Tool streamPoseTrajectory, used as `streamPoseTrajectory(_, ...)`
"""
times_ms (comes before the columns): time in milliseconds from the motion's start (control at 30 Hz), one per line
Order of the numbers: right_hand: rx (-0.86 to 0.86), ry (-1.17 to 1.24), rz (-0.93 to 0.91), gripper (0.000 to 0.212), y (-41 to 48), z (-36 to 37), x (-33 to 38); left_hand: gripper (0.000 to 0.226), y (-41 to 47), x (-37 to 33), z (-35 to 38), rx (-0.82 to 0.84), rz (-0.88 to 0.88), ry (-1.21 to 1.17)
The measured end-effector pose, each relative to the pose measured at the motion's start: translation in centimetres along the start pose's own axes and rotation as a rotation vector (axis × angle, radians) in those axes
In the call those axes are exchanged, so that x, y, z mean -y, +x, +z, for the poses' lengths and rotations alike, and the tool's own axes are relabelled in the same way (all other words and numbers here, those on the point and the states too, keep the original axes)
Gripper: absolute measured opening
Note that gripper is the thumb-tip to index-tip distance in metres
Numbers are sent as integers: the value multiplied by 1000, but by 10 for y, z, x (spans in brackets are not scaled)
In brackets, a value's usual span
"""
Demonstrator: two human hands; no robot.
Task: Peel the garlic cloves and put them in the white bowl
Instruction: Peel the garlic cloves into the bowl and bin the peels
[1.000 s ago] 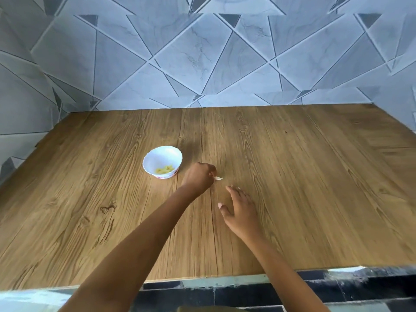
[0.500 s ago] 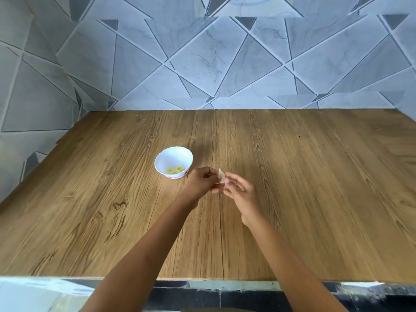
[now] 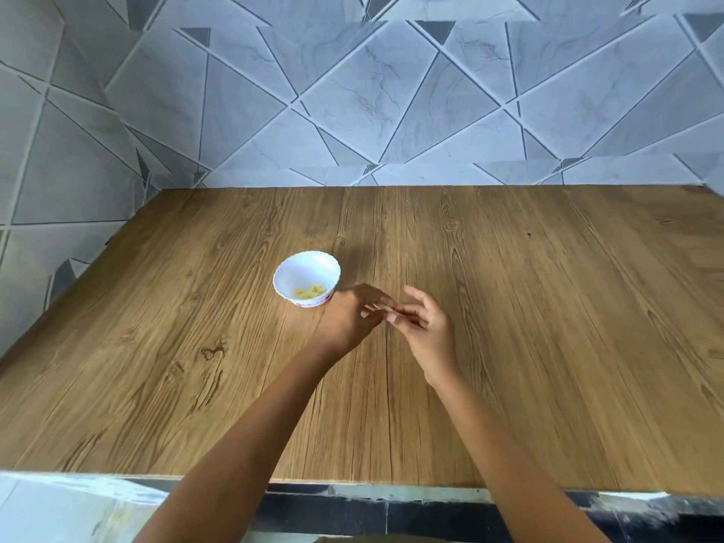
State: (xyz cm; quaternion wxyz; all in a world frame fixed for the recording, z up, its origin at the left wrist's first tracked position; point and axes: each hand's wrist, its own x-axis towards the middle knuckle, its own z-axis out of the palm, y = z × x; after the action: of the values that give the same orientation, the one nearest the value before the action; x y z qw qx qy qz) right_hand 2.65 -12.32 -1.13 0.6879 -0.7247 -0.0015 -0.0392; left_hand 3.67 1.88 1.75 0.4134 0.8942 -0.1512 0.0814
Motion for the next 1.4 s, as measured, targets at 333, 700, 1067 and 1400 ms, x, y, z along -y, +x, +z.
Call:
streamPoseTrajectory(333,40,148,94,25,5,-6,-5,12,6,-4,3,-22,-179,-74)
streamPoseTrajectory(700,-13,-18,40,26,13,2,-16,8,8,-5,11,-83,-232,209)
streamPoseTrajectory(1067,-127,49,130,16,13,11,-23,8,3,-3,26,-140,-299,243)
streamPoseTrajectory(1400,-55,-34,112,20,22,0,-19,10,1,3,-6,-95,-495,-364)
